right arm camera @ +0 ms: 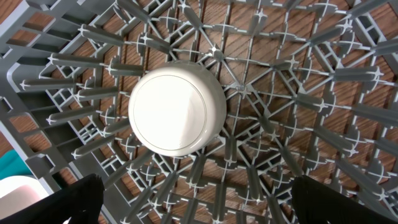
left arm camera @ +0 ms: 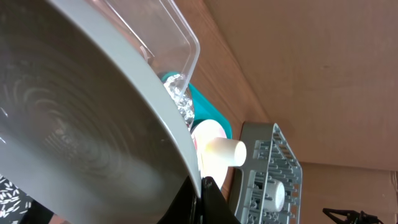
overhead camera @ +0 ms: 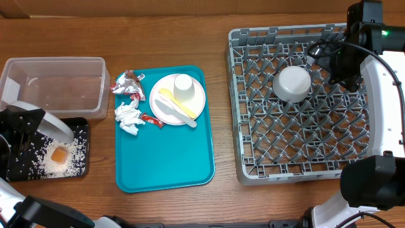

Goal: Sort waste into correct bins and load items into the dishwasher rack
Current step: 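Tilt the plate with the left gripper to drop the orange piece onto the black tray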

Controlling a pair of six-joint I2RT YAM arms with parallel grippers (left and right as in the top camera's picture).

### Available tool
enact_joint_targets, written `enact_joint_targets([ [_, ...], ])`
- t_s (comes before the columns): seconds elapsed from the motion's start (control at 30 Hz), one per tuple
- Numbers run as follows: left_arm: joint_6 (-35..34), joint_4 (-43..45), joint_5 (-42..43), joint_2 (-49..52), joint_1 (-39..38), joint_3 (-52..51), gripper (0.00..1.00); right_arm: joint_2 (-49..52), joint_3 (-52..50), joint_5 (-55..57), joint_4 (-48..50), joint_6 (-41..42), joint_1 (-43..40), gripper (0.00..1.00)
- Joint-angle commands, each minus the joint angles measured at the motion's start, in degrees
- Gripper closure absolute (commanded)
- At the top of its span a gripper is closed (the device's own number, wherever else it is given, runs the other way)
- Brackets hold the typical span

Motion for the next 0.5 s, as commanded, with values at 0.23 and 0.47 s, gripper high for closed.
enact_joint_targets([
  [0.23, -1.7, -0.98, 4.59, -0.59, 0.0, -0.2, 0.96, -0.46, 0.13, -0.31, 0.15, 0.26, -0.04, 0.0],
  [0.47, -3.67, -3.96, 2.99, -8.35, -0.11, 0.94, 0.96, -0.46, 0.11, -0.31, 0.15, 0.26, -0.07, 0.0],
])
